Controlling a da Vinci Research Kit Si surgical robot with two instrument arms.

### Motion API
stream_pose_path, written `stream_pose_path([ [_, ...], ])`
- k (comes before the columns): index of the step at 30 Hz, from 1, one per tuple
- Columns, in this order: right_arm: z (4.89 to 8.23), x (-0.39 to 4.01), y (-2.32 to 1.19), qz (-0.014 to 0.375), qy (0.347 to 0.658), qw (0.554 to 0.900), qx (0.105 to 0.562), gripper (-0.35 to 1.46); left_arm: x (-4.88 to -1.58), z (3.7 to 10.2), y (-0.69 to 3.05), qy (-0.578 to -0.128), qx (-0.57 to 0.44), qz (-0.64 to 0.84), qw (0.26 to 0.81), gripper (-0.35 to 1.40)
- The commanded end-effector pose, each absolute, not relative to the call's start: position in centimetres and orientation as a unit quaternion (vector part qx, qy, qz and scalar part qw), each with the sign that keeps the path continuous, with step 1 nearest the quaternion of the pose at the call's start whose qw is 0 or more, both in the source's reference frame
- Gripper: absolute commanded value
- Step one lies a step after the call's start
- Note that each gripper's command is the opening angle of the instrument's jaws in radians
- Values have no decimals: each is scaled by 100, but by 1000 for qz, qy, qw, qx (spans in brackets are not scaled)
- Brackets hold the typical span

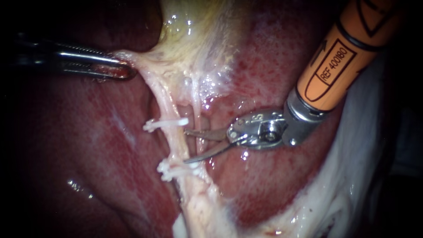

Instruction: Go to the cutting position left tube

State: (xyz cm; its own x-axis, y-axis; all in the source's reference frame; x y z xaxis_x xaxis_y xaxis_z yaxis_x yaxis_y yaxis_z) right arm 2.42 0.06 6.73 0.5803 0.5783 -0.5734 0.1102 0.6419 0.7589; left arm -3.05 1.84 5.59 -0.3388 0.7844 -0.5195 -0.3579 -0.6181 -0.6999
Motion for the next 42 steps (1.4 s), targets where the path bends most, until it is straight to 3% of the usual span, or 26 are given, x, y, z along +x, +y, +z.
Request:
stream_pose_path([
  [1, 673, 243, 7, 146, 433, 795, 399, 145, -305, 560, 184, -240, -444, 782, 365, -35],
  [16, 658, 276, 0, 119, 468, 758, 439, 143, -306, 562, 183, -240, -444, 782, 364, -35],
  [32, 655, 326, 6, 155, 479, 743, 441, 143, -306, 563, 183, -240, -444, 782, 364, -35],
  [42, 621, 335, 7, 162, 494, 725, 451, 143, -306, 563, 183, -240, -444, 783, 364, -35],
])
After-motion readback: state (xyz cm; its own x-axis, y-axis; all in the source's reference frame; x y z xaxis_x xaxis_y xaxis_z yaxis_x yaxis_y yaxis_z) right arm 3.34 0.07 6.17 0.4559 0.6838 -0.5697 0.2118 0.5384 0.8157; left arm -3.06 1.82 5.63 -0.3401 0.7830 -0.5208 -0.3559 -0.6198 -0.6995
